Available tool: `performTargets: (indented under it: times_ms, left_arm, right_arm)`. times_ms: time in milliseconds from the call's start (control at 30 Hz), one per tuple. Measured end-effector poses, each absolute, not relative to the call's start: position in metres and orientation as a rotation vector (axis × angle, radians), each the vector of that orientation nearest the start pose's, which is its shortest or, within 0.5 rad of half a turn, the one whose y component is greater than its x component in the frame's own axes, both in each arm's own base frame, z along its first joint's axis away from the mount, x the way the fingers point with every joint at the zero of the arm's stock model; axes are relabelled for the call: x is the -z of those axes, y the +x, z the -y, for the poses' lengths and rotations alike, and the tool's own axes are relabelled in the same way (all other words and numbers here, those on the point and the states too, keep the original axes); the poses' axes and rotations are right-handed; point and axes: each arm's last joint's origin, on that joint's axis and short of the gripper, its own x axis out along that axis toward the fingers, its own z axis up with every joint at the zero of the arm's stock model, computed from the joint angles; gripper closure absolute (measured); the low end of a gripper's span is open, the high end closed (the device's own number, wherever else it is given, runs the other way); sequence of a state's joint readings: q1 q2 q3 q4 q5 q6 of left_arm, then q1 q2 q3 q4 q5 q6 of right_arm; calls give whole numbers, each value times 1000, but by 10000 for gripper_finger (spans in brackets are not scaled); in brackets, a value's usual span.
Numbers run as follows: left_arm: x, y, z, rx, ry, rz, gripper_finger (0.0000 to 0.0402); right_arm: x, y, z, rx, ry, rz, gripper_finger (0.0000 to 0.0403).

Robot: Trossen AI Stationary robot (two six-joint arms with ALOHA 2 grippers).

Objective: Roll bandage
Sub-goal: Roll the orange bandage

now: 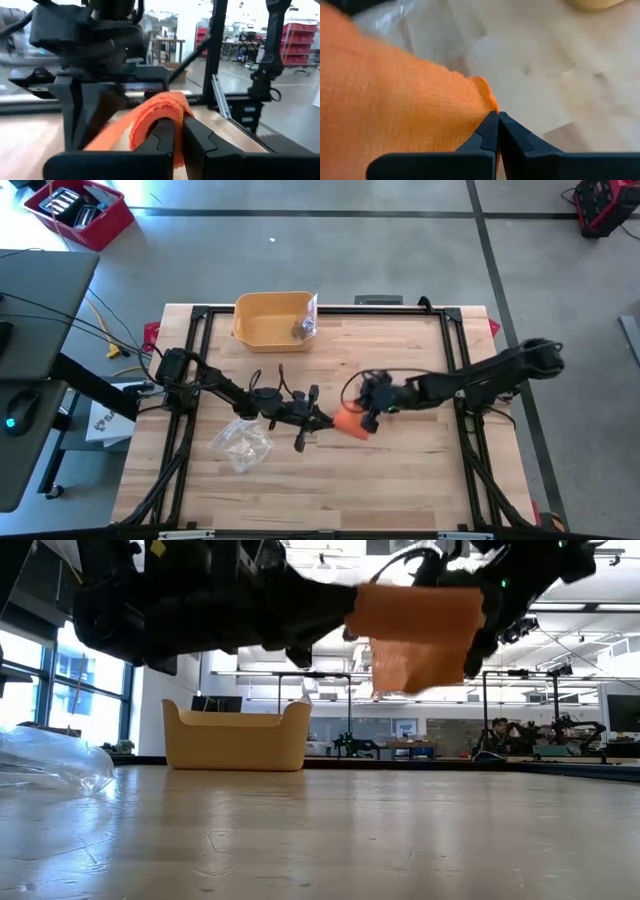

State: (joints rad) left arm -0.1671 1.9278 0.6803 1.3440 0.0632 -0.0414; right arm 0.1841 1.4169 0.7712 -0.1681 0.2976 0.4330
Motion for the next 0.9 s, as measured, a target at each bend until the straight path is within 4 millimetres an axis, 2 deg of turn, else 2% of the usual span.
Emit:
performTargets:
  times_ms: [133,267,433,600,800,900]
  left_arm:
    - [-144,337,64,254,-55,66,394]
    - [-143,336,69,263,-72,57,394]
    - [-145,336,71,234,-82,74,394]
    - [-146,336,70,215,-117,80,394]
    - [-149,336,69,173,-145,111,394]
    - [-152,336,68,173,-148,133,394]
  right_arm:
    - [-177,284,-51,275,224,-771,401]
    - [-177,285,-52,271,232,-760,374]
    - [-200,277,-49,269,206,-677,306]
    - [-228,259,-45,263,206,-614,256]
    - [-244,239,-41,289,229,-608,243]
    - [-252,227,-46,264,227,-617,243]
